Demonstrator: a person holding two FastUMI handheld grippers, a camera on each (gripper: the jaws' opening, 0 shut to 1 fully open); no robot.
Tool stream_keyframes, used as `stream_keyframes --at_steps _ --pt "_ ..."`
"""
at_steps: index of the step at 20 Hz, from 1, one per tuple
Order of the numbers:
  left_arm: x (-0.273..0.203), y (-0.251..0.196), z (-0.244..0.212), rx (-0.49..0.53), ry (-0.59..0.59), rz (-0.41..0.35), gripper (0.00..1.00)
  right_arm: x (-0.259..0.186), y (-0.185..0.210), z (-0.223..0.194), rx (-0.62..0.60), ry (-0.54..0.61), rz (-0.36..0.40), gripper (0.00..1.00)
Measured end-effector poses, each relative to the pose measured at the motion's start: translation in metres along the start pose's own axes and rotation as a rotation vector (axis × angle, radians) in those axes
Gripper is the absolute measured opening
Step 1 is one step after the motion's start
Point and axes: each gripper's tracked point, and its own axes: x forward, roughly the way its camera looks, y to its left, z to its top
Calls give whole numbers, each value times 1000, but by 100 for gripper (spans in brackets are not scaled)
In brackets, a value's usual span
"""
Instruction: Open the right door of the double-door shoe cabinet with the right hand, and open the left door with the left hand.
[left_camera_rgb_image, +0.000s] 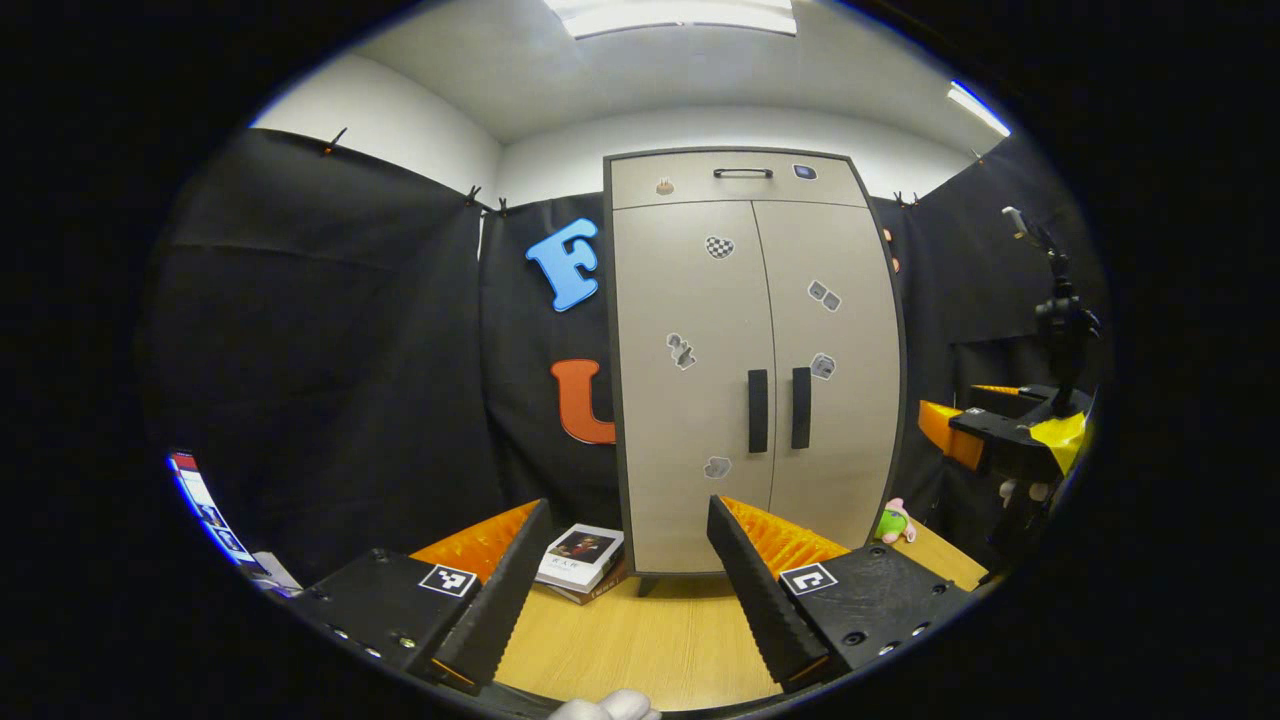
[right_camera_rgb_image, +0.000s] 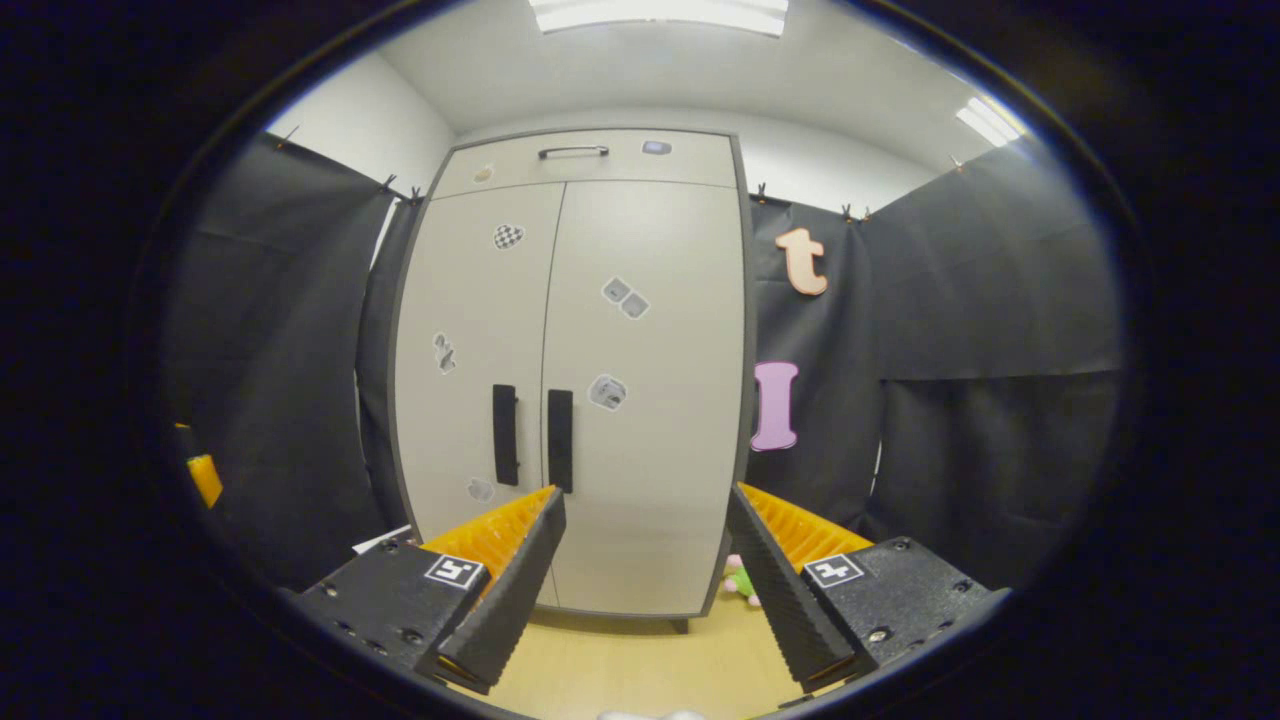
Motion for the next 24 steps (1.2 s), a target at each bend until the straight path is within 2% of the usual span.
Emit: stream_keyframes --at_steps 13,17,22,24 --pt "-9 37 -4 0 32 234 96 180 70 -20 44 56 51 98" --pt "-14 45 -6 1 43 290 96 214 78 -17 54 64 52 90" --pt "-7 48 -5 -1 41 316 96 230 87 -18 68 95 73 68" --pt "-6 49 -5 -1 38 320 96 232 84 -19 58 92 49 60"
